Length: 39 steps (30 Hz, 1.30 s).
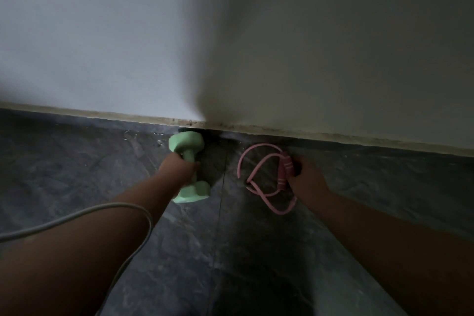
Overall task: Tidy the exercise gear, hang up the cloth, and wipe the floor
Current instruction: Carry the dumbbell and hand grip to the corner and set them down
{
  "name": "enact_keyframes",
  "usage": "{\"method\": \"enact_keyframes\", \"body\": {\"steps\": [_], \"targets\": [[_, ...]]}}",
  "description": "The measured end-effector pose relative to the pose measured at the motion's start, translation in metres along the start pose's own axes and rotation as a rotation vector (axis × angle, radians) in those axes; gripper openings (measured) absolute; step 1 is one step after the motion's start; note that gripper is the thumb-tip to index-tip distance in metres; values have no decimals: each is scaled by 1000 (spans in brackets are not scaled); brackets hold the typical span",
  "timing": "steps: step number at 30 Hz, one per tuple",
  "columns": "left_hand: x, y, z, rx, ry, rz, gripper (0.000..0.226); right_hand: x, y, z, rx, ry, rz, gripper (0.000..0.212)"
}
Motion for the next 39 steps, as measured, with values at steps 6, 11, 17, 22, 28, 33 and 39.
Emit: {"method": "enact_keyframes", "body": {"steps": [6,11,17,22,28,33,39], "targets": [[-4,-12,14,-646,-226,-131,49,3,2,2,-12,44,-11,33],[-15,1,7,-791,-257,-216,57,1,3,7,3,55,-14,27],[-15,16,6,-822,-283,-213,54,1,-2,4,23,100,-91,28],[-10,21,3,-789,-302,-236,60,0,-3,4,9,40,-49,28],[-13,17,4,-796,-276,-104,44,1,5,7,-27,41,27,36],[-72,-6,1,-804,-298,110,29,-27,-22,26,-53,76,-82,48],[-192,-85,-37,-622,-152,275,22,-141,-79,103,-74,-83,0,8]]}}
Point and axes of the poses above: each hand's wrist, its own x-axis towards the middle knuckle, its own y-axis out of the palm, z = x × y, the point moved 6 cm from there along x, towards the middle knuckle, and after that the axes turned 6 degrees about -x, right-handed, at the moved point
